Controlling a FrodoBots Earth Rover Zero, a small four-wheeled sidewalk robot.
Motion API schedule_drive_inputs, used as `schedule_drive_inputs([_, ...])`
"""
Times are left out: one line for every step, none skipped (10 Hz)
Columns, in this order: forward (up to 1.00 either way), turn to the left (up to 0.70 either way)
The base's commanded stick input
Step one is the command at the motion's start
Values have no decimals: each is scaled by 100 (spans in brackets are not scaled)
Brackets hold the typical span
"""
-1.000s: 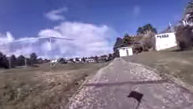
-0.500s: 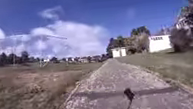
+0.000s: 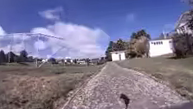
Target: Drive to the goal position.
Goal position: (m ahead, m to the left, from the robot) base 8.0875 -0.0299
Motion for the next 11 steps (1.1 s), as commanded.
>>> schedule_drive_inputs([100,0])
schedule_drive_inputs([100,0])
schedule_drive_inputs([100,12])
schedule_drive_inputs([100,19])
schedule_drive_inputs([100,37])
schedule_drive_inputs([100,19])
schedule_drive_inputs([100,1])
schedule_drive_inputs([100,0])
schedule_drive_inputs([100,0])
schedule_drive_inputs([100,-40])
schedule_drive_inputs([100,-40])
